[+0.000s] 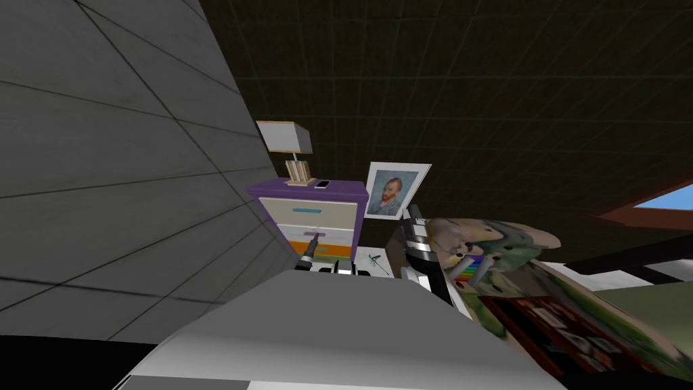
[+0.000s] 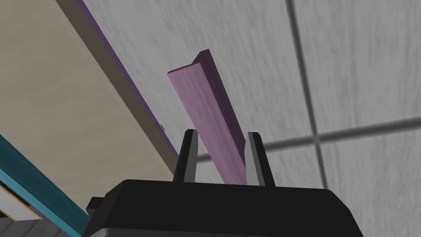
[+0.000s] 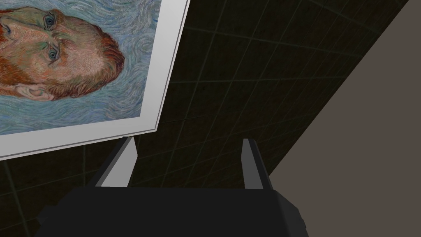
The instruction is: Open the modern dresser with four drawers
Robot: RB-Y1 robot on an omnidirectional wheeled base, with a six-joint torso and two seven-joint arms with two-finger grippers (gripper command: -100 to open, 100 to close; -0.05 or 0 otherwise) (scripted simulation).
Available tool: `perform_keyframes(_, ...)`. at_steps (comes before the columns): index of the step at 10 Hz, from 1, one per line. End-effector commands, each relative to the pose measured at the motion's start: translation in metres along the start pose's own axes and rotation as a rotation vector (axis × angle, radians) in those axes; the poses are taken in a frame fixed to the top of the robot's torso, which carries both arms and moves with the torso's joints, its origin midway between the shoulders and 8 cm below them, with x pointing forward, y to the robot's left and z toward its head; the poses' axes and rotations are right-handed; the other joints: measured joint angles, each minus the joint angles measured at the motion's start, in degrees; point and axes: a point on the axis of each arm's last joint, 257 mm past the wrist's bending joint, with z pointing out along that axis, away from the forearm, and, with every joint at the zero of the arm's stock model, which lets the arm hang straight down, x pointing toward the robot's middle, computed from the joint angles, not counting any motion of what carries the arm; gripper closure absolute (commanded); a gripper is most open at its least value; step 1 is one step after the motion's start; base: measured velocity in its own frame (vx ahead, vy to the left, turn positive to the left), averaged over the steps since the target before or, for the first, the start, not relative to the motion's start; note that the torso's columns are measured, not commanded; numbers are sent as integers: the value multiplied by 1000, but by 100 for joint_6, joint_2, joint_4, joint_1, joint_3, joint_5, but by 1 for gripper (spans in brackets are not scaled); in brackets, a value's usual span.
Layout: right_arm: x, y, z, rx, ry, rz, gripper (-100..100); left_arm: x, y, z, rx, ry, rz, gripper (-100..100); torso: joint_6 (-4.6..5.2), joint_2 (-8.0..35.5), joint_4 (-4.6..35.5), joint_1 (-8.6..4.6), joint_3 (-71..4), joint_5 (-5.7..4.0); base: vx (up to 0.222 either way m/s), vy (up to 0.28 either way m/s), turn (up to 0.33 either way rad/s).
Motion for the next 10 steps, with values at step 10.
perform_keyframes(10,0,0,0,0,0,0,0,-21,14,31,36,68,-9,100,-1,12,-8,2,7,7,-25,-46,67)
